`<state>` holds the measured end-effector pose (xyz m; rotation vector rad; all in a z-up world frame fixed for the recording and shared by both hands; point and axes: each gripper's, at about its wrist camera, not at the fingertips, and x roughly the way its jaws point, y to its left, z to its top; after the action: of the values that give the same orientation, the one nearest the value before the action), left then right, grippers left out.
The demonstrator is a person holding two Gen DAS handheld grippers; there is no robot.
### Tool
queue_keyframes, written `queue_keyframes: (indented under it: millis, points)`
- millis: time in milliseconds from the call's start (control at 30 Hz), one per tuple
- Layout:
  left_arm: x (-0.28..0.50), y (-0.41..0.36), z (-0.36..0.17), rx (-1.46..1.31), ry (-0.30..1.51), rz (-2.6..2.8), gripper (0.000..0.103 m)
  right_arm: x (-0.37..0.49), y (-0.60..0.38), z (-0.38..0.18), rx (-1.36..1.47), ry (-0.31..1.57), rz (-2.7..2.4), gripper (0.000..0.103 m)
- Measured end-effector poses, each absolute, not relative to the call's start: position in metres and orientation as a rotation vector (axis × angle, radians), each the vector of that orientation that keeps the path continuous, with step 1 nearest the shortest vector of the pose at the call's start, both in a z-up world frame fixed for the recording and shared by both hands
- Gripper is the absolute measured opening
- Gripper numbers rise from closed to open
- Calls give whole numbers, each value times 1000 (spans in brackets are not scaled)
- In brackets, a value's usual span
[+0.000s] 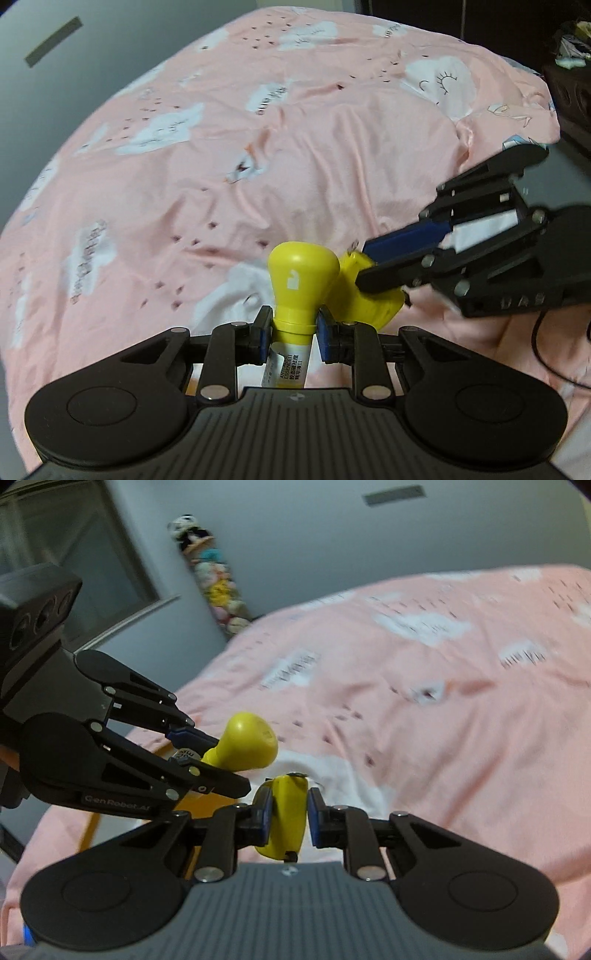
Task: Organize rigid objects
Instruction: 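Lift the yellow bottle and tape measure and carry them over the box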
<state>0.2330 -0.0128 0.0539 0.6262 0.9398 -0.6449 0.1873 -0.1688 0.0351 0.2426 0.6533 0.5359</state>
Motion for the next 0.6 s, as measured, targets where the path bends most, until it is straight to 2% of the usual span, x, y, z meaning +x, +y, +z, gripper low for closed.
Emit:
queue_keyframes:
  millis: [333, 600]
  points:
    - [199, 67, 57, 616, 980, -494, 27, 170, -81, 79, 33, 589, 747, 18]
    - [197, 110, 13, 631, 1058, -438, 28, 179, -3, 76, -219, 640, 842, 18]
